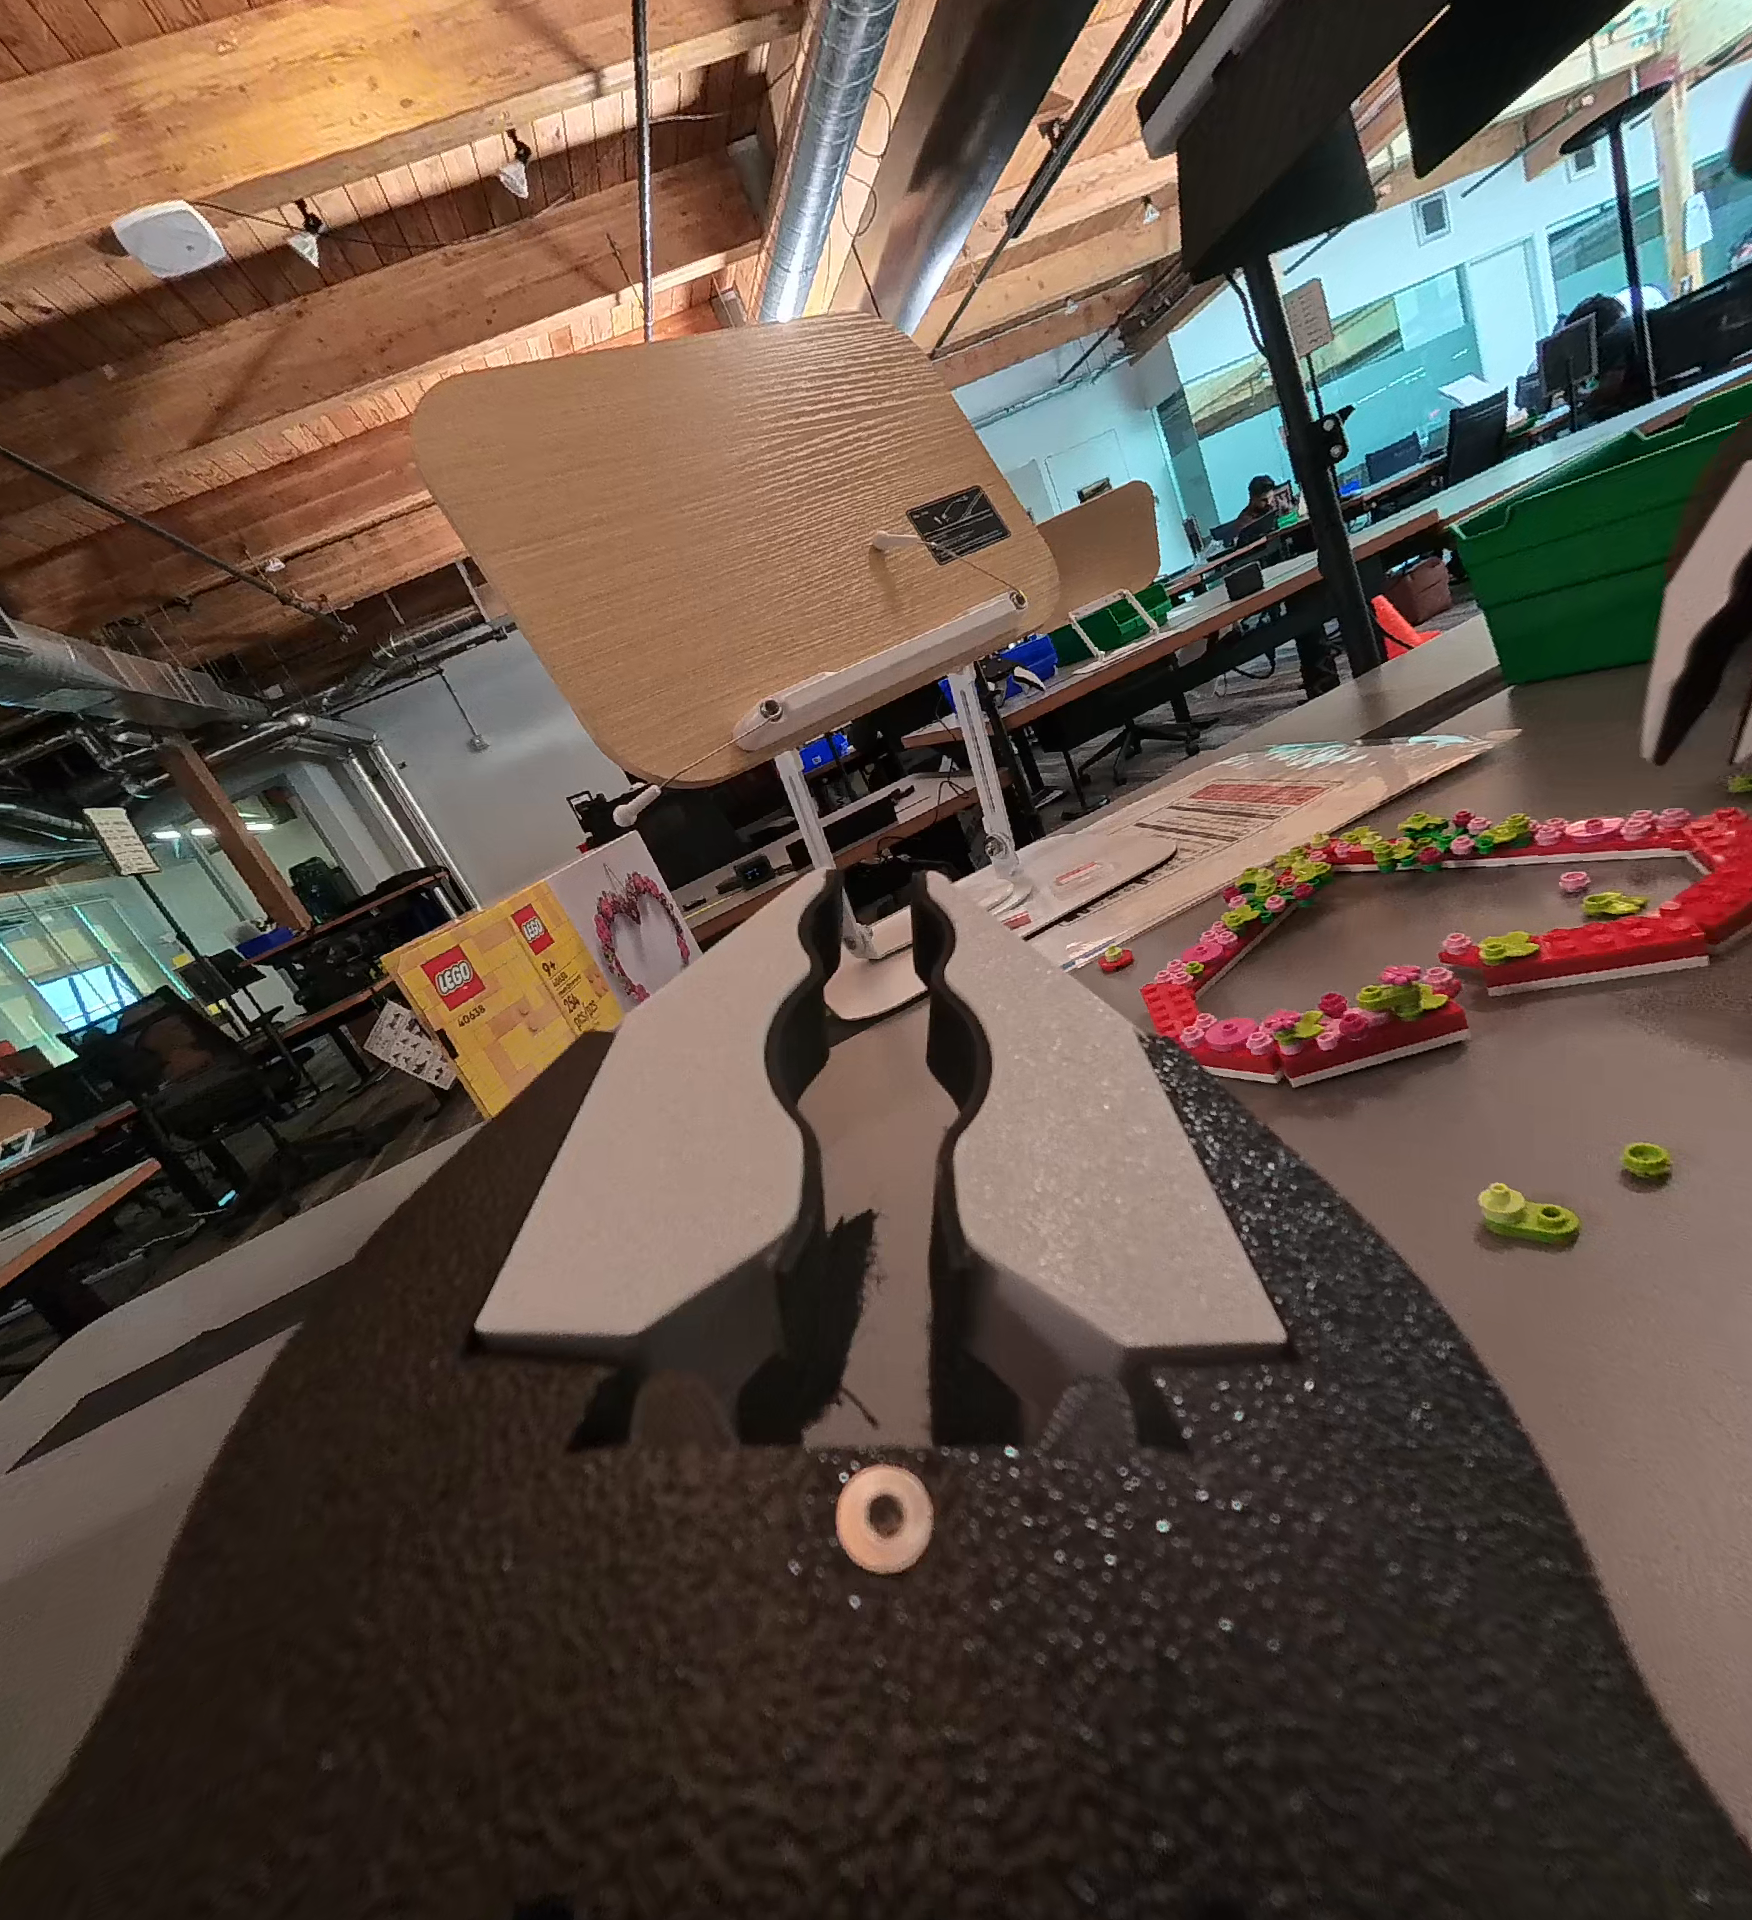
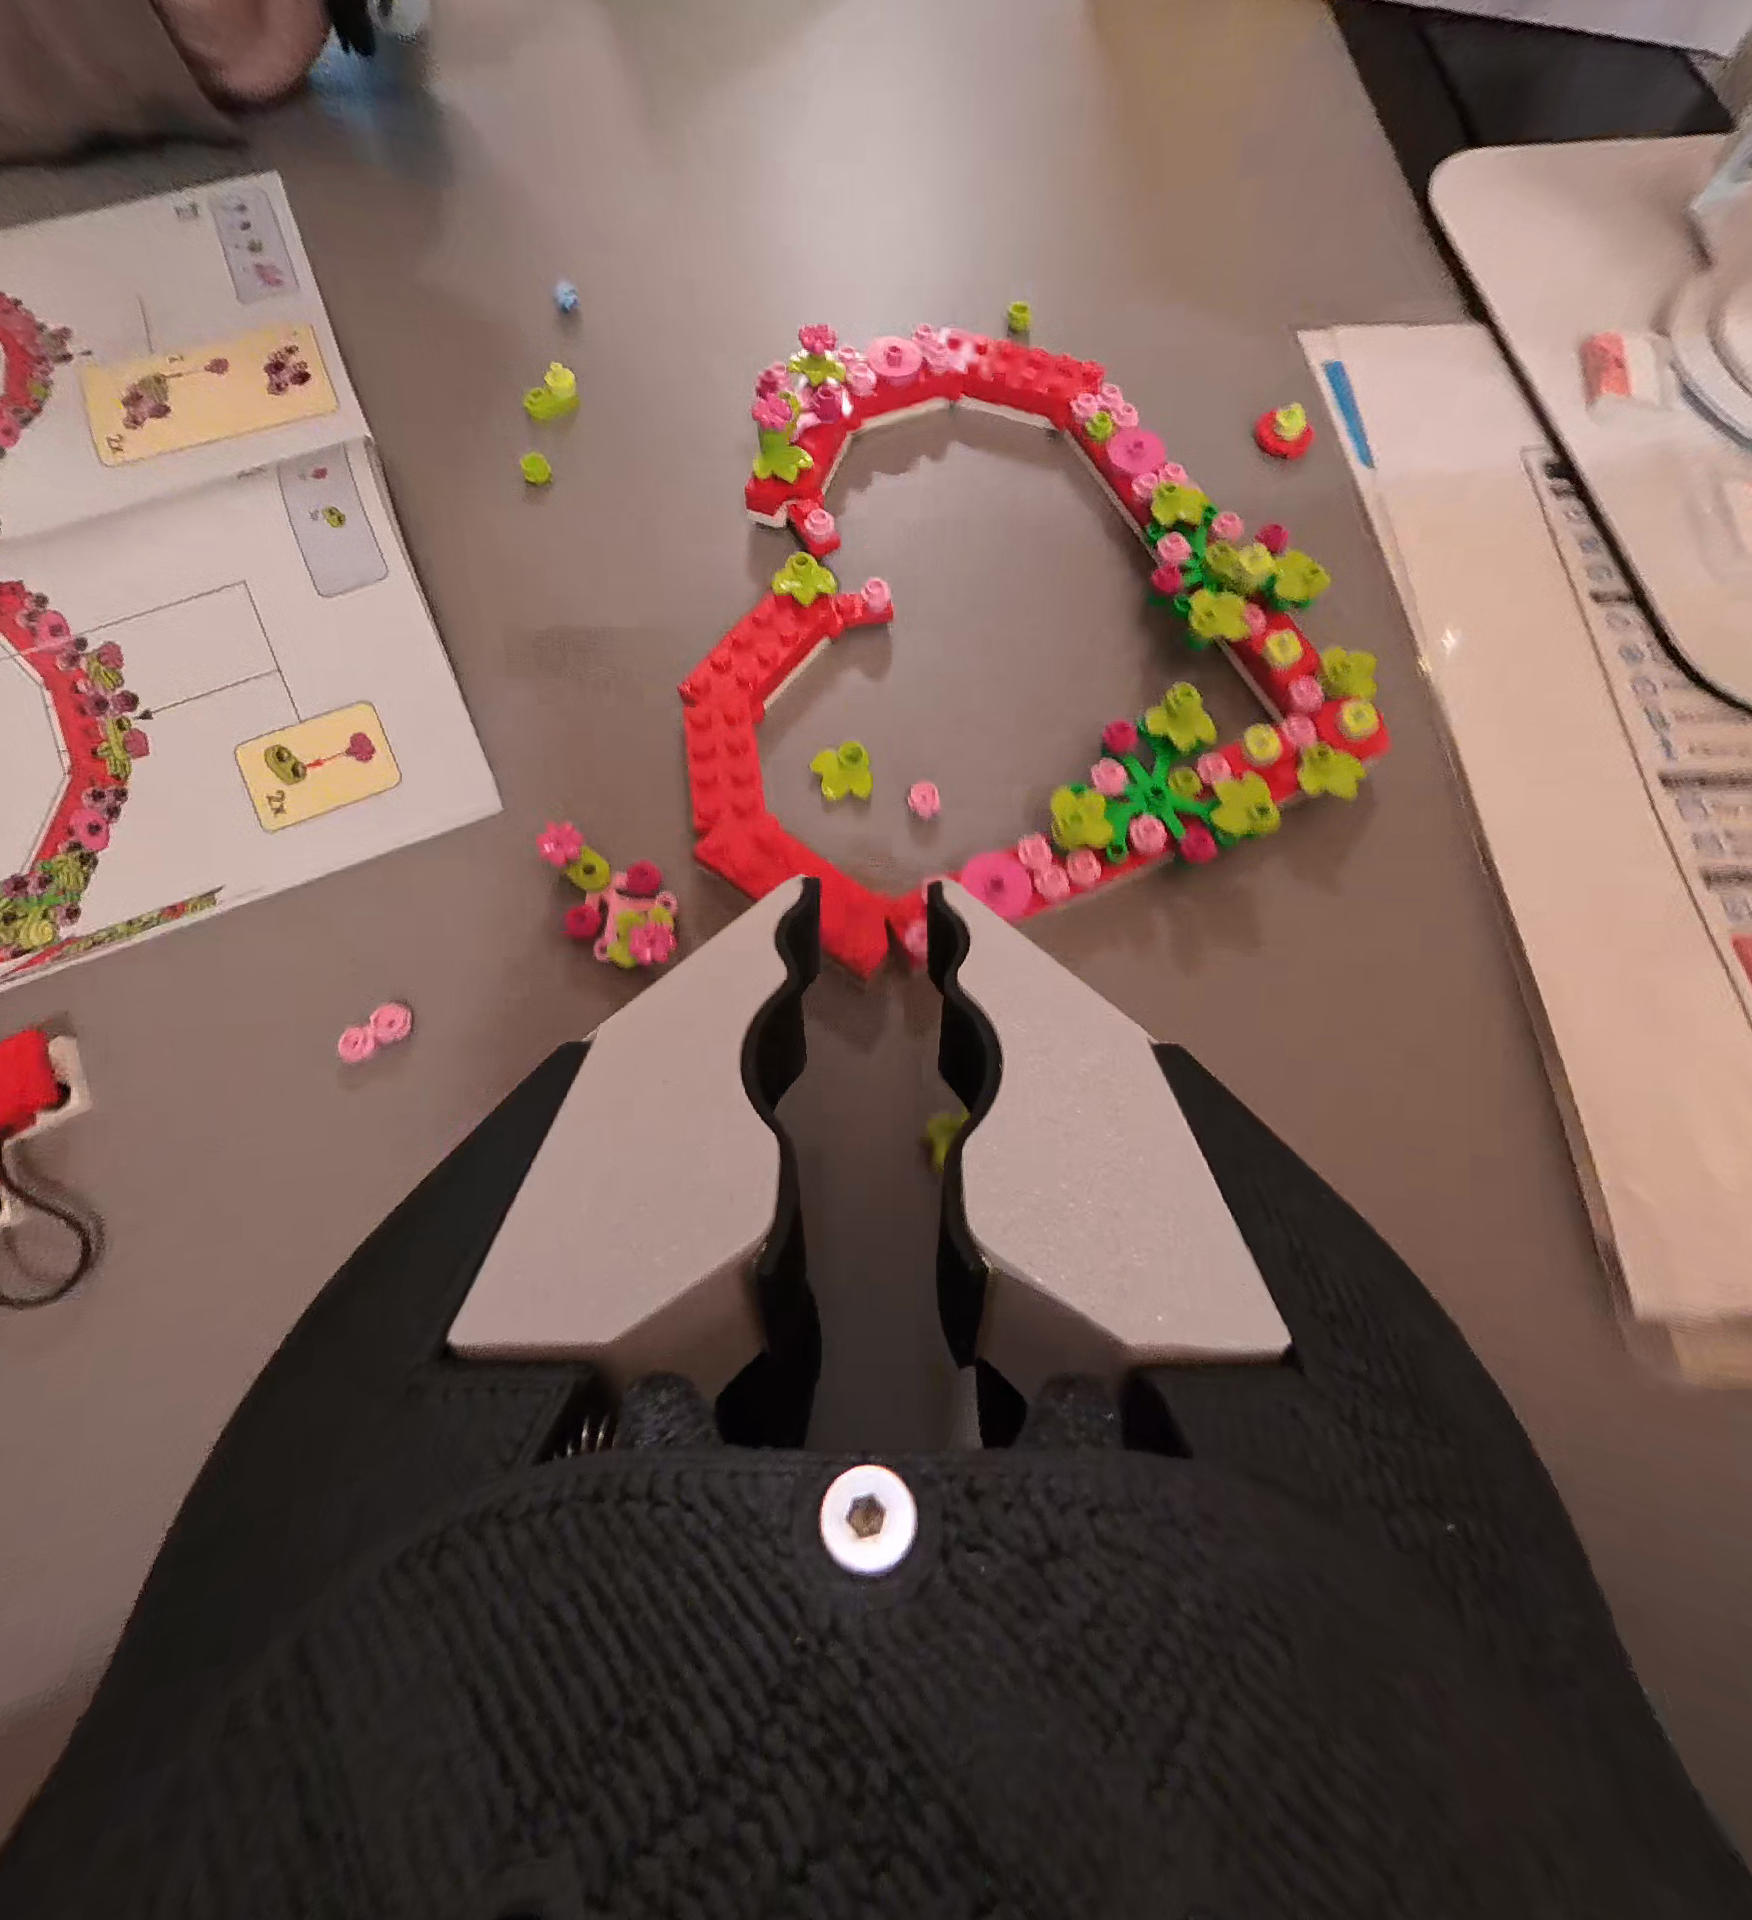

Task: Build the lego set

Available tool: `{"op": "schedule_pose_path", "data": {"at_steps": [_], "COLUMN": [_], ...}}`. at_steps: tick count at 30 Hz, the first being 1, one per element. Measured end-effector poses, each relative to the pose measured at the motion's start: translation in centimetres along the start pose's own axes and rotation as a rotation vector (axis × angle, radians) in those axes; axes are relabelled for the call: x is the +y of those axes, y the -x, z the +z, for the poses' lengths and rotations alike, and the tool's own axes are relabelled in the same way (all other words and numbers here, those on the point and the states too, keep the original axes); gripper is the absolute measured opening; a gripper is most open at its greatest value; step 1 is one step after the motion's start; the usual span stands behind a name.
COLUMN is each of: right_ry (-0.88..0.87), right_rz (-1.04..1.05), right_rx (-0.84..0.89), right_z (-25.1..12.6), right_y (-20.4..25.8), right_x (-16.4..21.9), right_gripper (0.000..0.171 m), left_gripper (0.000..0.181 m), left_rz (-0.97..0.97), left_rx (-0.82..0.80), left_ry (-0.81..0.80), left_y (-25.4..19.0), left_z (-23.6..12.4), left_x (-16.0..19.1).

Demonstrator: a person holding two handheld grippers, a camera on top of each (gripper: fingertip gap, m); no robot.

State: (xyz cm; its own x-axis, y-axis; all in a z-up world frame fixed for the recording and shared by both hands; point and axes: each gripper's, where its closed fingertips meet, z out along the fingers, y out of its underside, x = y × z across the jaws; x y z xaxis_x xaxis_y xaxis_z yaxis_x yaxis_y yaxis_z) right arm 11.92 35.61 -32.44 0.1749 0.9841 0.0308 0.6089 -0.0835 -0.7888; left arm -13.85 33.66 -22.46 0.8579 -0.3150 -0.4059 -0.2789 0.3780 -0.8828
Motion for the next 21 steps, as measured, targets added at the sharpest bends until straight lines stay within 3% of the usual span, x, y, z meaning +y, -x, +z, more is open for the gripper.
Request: {"op": "schedule_pose_path", "data": {"at_steps": [4, 9, 21], "right_ry": [0.107, 0.293, 0.311], "right_rz": [-0.033, -0.079, -0.137], "right_rx": [-0.106, -0.152, -0.096], "right_z": [2.8, 5.3, 3.8], "right_y": [0.9, 0.9, 0.1], "right_x": [-1.8, -0.9, -1.2], "right_gripper": [0.017, 0.017, 0.012], "left_gripper": [0.011, 0.011, 0.011], "left_rz": [0.011, 0.019, 0.043], "left_rx": [-0.007, -0.010, 0.024], "left_ry": [0.006, 0.004, -0.004], "left_y": [0.1, 0.2, -0.8], "left_z": [-0.1, -0.3, -0.1], "left_x": [0.0, 0.0, -0.3]}}
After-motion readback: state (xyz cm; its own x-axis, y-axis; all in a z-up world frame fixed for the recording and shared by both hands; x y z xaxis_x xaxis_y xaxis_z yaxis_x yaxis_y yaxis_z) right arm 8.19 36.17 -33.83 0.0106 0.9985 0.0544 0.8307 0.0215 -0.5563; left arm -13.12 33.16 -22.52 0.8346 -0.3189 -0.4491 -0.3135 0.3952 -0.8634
